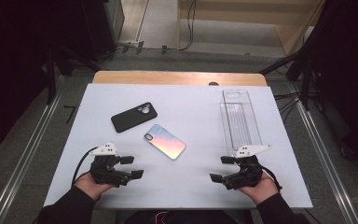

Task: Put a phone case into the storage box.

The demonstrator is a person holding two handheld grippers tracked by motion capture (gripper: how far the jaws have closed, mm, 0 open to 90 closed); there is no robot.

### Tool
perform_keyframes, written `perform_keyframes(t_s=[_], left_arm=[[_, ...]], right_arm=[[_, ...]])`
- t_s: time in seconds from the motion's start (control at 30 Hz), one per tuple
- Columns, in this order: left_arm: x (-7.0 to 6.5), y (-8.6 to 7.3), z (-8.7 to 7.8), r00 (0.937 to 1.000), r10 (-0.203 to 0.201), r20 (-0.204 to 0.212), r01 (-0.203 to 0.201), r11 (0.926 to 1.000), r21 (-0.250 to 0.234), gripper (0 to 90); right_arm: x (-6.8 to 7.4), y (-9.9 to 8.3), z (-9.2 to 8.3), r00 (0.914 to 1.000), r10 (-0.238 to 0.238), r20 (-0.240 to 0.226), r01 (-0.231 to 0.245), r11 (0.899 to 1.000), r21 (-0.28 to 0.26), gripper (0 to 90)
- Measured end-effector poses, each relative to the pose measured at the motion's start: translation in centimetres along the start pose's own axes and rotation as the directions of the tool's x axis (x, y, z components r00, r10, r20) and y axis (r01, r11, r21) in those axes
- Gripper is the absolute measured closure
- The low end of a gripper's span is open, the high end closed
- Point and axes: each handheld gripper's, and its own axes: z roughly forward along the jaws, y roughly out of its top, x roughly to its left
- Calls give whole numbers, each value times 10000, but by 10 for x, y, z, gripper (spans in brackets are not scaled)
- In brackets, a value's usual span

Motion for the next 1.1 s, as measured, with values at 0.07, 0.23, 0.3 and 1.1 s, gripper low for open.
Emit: perform_keyframes(t_s=[0.07,0.23,0.3,1.1], left_arm=[[0,0,0,10000,16,-30,-16,10000,6,243],[0,0,0,10000,4,-3,-4,10000,7,243],[0,0,0,10000,2,-8,-2,10000,8,243],[0,0,0,10000,-48,18,48,9999,91,243]], right_arm=[[3,4,1,10000,-26,17,26,10000,24,120],[5,11,8,9998,-156,81,155,9998,157,120],[7,16,11,9999,-156,62,155,9998,137,120],[12,55,35,9995,-256,204,262,9993,-281,119]])
